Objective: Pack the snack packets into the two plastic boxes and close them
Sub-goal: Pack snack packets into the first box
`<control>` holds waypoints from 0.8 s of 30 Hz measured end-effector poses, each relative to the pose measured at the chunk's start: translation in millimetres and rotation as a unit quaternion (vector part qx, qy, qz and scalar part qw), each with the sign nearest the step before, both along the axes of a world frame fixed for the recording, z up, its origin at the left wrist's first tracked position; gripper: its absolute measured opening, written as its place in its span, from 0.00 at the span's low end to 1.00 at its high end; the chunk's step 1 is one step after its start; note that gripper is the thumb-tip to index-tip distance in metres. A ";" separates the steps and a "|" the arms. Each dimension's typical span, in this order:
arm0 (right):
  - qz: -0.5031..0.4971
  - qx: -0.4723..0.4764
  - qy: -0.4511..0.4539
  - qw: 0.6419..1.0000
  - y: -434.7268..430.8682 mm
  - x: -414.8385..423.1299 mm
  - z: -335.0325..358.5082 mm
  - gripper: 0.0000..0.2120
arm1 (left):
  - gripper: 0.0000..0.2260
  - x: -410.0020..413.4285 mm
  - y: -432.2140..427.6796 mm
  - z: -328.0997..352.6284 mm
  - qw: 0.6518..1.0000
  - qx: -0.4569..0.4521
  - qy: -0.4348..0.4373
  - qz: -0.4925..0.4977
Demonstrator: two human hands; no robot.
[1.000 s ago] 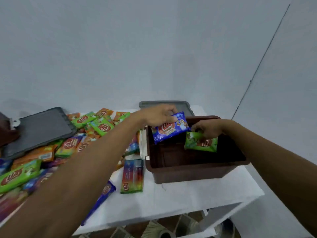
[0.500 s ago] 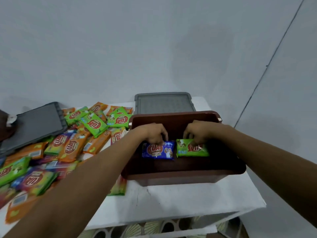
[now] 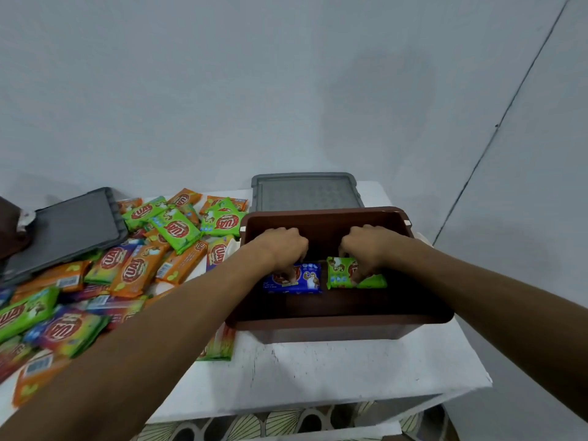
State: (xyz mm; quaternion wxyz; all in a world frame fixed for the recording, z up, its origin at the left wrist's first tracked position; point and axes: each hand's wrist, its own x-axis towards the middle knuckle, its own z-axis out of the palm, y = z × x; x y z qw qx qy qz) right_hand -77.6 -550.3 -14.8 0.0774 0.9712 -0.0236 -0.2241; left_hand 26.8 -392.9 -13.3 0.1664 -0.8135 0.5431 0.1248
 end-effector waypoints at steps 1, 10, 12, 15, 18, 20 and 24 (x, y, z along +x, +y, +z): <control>-0.002 0.000 -0.005 1.000 1.3 -1.0 1.3 0.29 | 0.20 -0.6 0.9 1.7 1.000 -0.009 -0.015 -0.011; -0.018 0.195 -0.121 0.973 40.3 11.1 52.5 0.16 | 0.14 42.7 96.1 48.7 0.899 -0.343 0.262 0.071; 0.007 0.191 -0.150 0.970 66.2 22.8 60.0 0.14 | 0.14 59.8 141.3 46.0 0.870 -0.398 0.269 0.109; 0.044 0.197 -0.205 0.958 117.3 40.6 68.5 0.13 | 0.12 91.0 214.6 27.5 0.902 -0.331 0.218 0.172; 0.072 0.200 -0.217 0.953 173.5 57.7 69.5 0.11 | 0.13 108.0 274.1 8.7 0.940 -0.238 0.133 0.203; 0.091 0.196 -0.194 0.957 209.9 69.0 63.7 0.10 | 0.19 111.3 301.1 -0.6 0.960 -0.178 0.091 0.198; 0.087 0.131 -0.116 0.981 264.4 95.9 27.0 0.13 | 0.24 115.2 336.2 -24.4 0.970 -0.133 0.141 0.147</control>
